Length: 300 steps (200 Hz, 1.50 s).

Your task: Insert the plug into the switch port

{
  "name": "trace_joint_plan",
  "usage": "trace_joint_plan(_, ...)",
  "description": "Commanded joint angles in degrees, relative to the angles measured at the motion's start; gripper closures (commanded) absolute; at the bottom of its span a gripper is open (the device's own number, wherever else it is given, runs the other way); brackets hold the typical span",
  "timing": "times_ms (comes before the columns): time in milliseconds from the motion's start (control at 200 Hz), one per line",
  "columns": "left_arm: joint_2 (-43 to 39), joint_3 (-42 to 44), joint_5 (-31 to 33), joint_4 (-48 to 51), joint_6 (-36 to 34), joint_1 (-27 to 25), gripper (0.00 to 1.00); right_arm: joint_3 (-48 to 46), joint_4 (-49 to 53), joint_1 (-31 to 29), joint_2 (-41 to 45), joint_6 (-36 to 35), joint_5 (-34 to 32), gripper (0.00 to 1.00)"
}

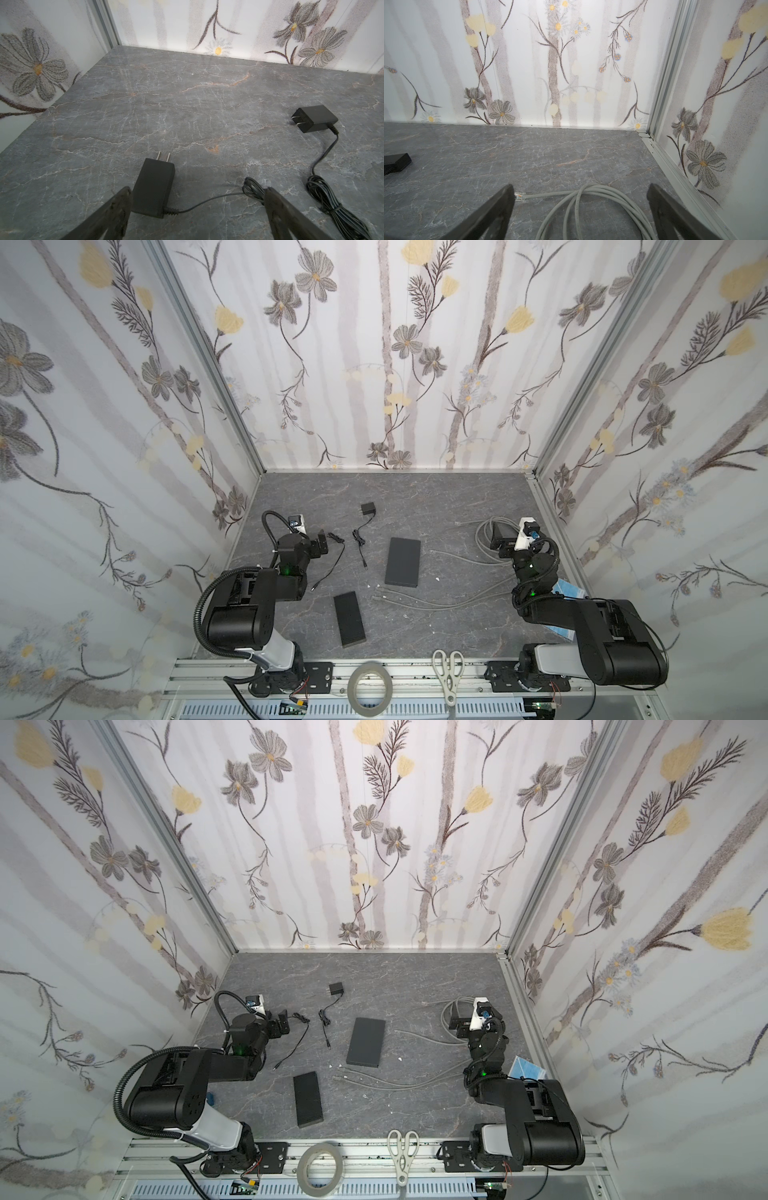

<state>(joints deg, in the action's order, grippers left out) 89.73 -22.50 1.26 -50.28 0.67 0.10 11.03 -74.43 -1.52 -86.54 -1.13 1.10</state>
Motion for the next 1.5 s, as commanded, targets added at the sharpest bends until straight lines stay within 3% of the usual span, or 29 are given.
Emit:
trace_joint_plan(0, -0.1, -0.1, 1.1, -1.1, 0.7, 0.0, 0.0, 0.2, -1.2, 0.0, 0.1, -0.1, -0.4, 0.0)
trace_joint_plan(125, -5.1, 8.6, 11.8, -12.7, 4.8, 0.0, 0.0, 0.2, -1.3, 0.2, 0.1, 0.0, -0.4, 0.0)
trace_joint_plan(170, -7.8, 11.6, 19.5, -16.6, 4.6, -2.1, 0.0, 0.3, -1.1, 0.4, 0.0, 0.3, 0.3, 0.0)
trace_joint_plan(220, -13.8, 12.7, 28.1, -12.3, 4.2, -5.7, 0.0, 0.5, -1.0, 1.2, -0.1, 0.7, 1.6, 0.0)
trace_joint_plan(255, -20.3, 11.4, 30.5, -1.7, 6.7, -7.1, 0.0, 0.6, -0.8, 1.3, -0.1, 1.0, 1.8, 0.0)
trace_joint_plan(330, -33.5, 4.0, 28.0, 25.6, 14.9, -7.5, 0.0, 0.6, -0.9, 1.4, 0.0, 0.9, 2.0, 0.0)
trace_joint_plan(410, -41.8, 2.2, 17.3, 29.7, 15.8, -8.4, 0.0, 1.6, 3.2, 0.1, 3.3, 0.6, -1.5, 0.0)
trace_joint_plan(475, -48.5, 1.5, 13.2, 33.5, 17.9, -10.5, 0.0, 7.0, 20.0, -3.5, 10.1, 1.3, -11.5, 0.0)
trace_joint_plan(540, -53.6, 0.1, 12.5, 38.9, 19.8, -13.6, 0.0, 16.7, 38.5, -5.5, 13.6, 10.6, -16.2, 0.0)
trace_joint_plan(675, -59.4, -3.5, 11.5, 52.1, 25.1, -20.6, 0.0, 27.1, 55.0, -4.4, 11.8, 31.8, -1.9, 0.0)
trace_joint_plan(769, -59.2, -7.5, 12.6, 61.0, 23.8, -27.4, 0.0, 26.4, 44.1, -2.4, 8.1, 35.1, 28.0, 0.0)
trace_joint_plan(809, -58.7, -9.1, 13.9, 64.3, 23.5, -29.4, 0.0, 26.5, 42.3, -4.8, 7.4, 37.1, 31.9, 0.0)
trace_joint_plan(864, -57.7, -11.0, 15.4, 69.0, 24.9, -30.3, 0.0, 29.2, 50.6, -12.3, 9.0, 32.4, 27.5, 0.0)
trace_joint_plan(964, -56.3, -14.0, 19.3, 78.2, 31.6, -30.2, 0.0, 37.2, 68.3, -32.5, 10.7, 19.1, 8.8, 0.0)
trace_joint_plan(1104, -58.5, -14.1, 16.6, 80.5, 33.7, -29.8, 0.0, 36.4, 72.0, -48.9, 11.7, 21.0, 2.9, 0.0)
trace_joint_plan(1264, -62.7, -12.4, 17.8, 79.7, 36.3, -29.4, 0.0, 29.4, 69.7, -58.8, 17.4, 28.9, -4.3, 0.0)
trace_joint_plan(1369, -63.5, -11.0, 14.7, 77.5, 36.3, -29.3, 0.0, 26.9, 71.9, -61.6, 19.3, 33.3, -6.6, 0.0)
trace_joint_plan(1494, -59.1, -11.0, 11.0, 76.9, 36.7, -29.1, 0.0, 23.4, 73.1, -63.5, 21.9, 37.2, -8.0, 0.0)
